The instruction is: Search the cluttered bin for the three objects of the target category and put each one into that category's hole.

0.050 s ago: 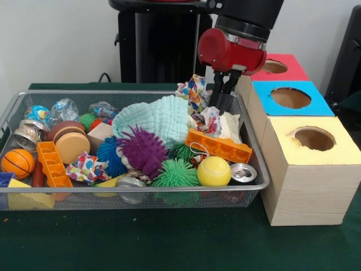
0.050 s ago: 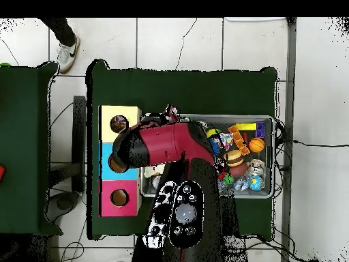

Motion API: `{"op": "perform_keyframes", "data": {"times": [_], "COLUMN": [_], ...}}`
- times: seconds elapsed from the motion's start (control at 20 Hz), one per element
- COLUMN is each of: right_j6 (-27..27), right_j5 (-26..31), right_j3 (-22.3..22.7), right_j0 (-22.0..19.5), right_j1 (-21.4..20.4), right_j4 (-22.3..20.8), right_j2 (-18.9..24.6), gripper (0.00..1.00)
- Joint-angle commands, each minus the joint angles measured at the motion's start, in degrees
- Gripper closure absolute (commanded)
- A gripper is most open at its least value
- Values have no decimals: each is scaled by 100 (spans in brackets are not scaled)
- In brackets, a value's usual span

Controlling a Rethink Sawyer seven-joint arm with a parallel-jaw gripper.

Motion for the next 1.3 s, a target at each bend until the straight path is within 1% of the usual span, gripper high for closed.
{"op": "perform_keyframes", "data": {"times": [0.05,0.45,1.1,1.2,1.3], "right_j6": [410,393,465,553,632], "right_j5": [-131,-223,-227,-195,127], "right_j3": [570,655,624,577,377], "right_j0": [-65,-176,-152,-53,214], "right_j1": [214,184,228,216,168], "right_j4": [-132,-142,-173,-195,-200], "right_j2": [596,654,665,564,414], "gripper": [100,100,100,100,100]}}
